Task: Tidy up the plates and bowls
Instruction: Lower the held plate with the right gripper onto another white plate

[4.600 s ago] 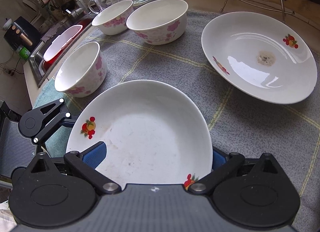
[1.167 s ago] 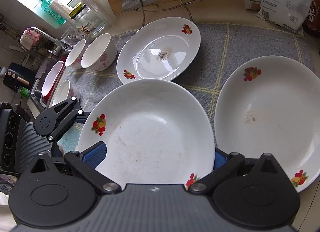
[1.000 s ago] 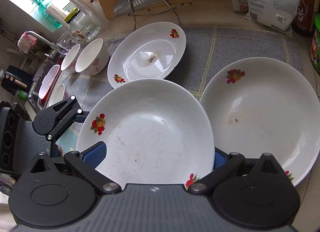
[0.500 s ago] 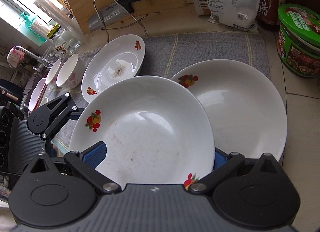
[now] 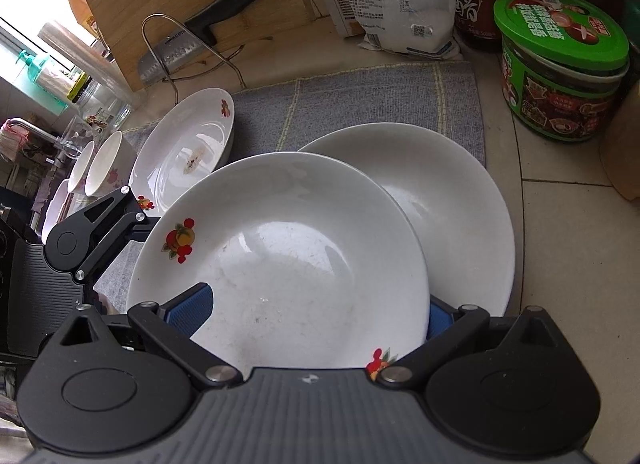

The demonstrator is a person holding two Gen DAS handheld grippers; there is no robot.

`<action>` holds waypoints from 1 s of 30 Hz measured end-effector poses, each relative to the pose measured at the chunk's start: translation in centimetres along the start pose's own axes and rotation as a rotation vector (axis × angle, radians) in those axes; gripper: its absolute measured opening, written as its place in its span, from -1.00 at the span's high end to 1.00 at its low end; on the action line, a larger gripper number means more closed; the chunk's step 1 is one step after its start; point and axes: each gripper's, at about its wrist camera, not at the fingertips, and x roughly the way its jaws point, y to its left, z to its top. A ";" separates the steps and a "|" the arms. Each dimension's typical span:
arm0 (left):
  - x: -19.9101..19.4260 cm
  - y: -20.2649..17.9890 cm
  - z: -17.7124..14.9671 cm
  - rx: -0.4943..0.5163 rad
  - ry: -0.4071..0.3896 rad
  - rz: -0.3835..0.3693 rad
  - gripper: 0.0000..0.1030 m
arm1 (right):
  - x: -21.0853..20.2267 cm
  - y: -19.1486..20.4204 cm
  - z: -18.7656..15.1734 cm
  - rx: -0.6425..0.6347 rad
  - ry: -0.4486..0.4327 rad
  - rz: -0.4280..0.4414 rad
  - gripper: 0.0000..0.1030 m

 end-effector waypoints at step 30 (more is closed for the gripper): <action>2.0 0.8 0.9 -0.039 0.038 -0.002 -0.98 | 0.6 -1.5 0.4 0.040 0.011 -0.044 -1.00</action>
